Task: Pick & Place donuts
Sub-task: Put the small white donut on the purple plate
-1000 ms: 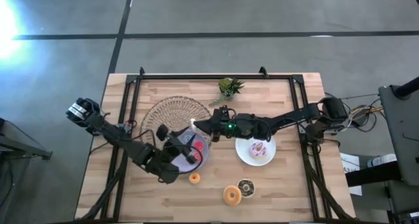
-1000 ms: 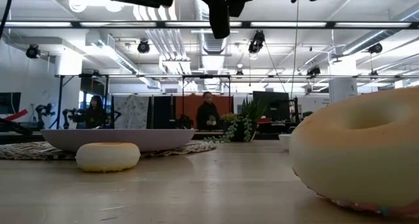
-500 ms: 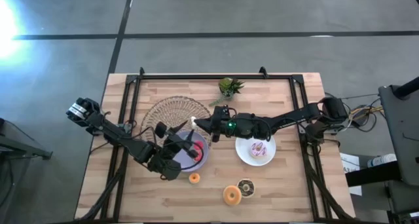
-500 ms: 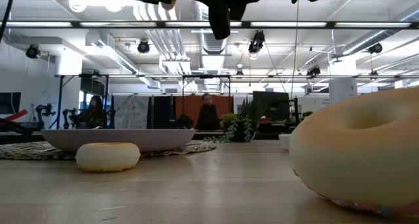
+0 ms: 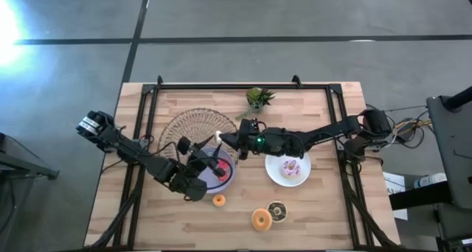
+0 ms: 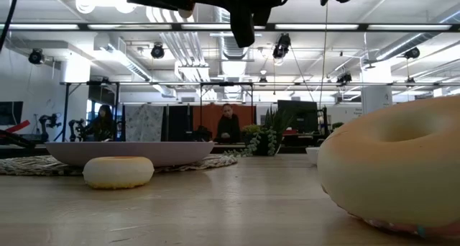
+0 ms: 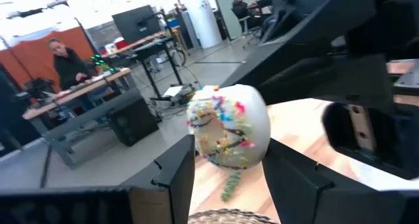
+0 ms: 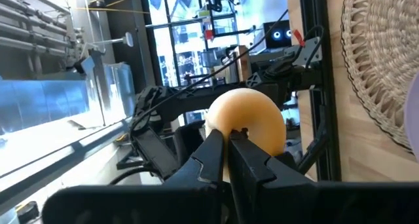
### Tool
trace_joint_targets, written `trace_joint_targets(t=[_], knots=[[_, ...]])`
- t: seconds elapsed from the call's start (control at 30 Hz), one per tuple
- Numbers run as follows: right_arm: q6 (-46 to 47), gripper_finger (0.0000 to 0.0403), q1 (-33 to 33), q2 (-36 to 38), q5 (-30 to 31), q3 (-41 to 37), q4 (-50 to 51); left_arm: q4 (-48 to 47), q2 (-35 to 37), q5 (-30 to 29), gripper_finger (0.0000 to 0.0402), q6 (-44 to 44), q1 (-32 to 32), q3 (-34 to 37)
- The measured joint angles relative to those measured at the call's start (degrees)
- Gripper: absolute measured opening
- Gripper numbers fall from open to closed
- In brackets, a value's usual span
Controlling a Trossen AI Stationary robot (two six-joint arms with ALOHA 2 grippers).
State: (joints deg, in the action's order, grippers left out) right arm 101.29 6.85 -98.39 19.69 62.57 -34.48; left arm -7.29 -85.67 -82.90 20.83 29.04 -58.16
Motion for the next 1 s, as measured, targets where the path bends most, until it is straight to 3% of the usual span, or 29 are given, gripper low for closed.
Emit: trace_joint_targets(t=[0.27,0.57,0.73,1.0], knots=[[0.2,0.0013,0.0,0.0,0.0,0.0,0.0,0.0,0.0,2.5,0.0137,-0.7,-1.2,-0.9],[-3.3,0.0041,0.0,0.0,-0.1,0.0,1.1,-0.6,0.0,2.9,0.0015,-3.4,-1.2,-2.2],[-12.4,0.0064,-0.1,0.8,-3.5,-0.6,2.2,-3.8,0.1,3.3,0.0004,-3.4,-1.1,-2.3],[-25.6,0.011,-0.4,8.2,-8.3,-1.1,27.8,-19.0,0.5,9.1,0.0002,7.3,-0.8,-2.4]])
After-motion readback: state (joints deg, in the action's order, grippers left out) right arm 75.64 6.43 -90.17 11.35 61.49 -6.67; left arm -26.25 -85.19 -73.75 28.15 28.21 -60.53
